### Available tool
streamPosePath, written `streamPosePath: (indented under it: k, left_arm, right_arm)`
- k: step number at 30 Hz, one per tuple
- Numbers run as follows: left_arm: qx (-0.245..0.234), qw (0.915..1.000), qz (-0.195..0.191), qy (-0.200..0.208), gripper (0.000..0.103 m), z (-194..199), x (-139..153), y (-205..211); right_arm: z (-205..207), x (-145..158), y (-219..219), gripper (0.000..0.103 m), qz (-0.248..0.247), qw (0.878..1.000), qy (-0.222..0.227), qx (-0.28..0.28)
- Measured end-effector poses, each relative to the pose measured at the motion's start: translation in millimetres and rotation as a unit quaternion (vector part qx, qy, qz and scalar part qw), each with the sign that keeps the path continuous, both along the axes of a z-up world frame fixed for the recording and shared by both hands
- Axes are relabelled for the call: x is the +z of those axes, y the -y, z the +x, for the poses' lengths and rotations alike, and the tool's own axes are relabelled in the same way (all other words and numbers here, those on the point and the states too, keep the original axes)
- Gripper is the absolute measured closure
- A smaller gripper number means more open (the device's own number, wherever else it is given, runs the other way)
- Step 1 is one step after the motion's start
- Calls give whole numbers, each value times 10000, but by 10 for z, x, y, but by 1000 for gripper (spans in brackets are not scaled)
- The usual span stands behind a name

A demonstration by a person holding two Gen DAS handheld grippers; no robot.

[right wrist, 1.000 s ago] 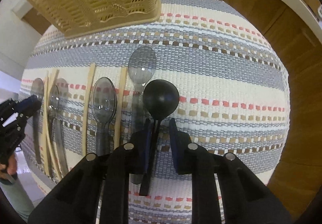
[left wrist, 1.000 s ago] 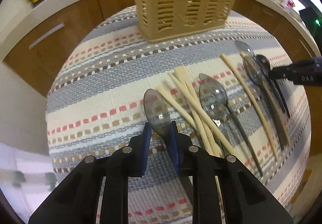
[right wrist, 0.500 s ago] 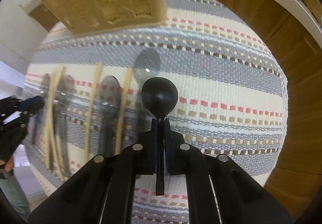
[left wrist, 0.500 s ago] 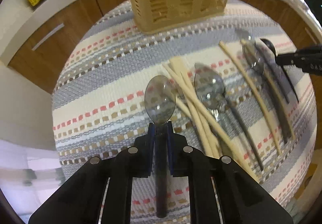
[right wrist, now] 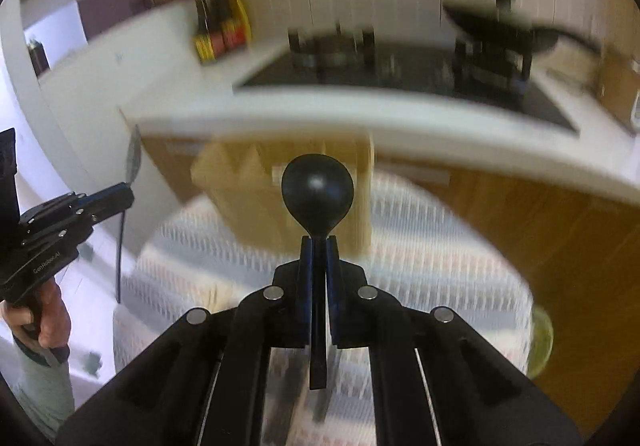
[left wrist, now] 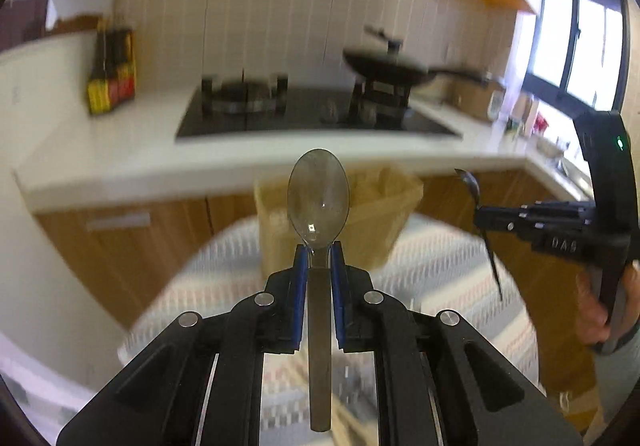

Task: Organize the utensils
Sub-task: 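Lift both spoons and drop them into the tan caddy, opening both tools, then grasp a chopstick with the left tool while the right tool grasps a clear spoon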

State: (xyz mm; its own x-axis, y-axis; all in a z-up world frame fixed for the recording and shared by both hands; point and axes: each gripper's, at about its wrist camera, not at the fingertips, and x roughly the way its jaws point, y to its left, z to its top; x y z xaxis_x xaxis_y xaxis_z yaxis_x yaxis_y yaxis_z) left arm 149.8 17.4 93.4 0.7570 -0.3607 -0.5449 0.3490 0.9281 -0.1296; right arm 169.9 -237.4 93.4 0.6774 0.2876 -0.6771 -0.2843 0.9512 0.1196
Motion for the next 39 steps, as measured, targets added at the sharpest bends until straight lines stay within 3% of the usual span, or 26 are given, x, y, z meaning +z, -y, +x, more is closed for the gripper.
streamPosePath:
  k: [6,12,22,32,37,39]
  left_arm:
    - [170,9978,-381,520,93,424,243,151]
    - [387,9929,-547,979,93,704,259,198]
    - [822,9825,-409,1622,93,986,27,336]
    - [903,9822,-332,1611,92,1067,-262,310]
    - [830,9839,-508,1500,70,989,-302,223]
    - [769,9843,-572,1482,62,934,-295,179]
  right_arm:
    - [422,296,-14,98,339,9956,871,-16]
    - [772,246,-57,98,531,9881,1436,-152]
    - [1125,-247,-111,98,464,9858,1583,-302]
    - [1087,-432,-136,98,403,9848,1669,-250]
    - [989,-472,-67,92,557,9879,1437,-159]
    - [906,-475,-29,79,559,9884,1400,-182]
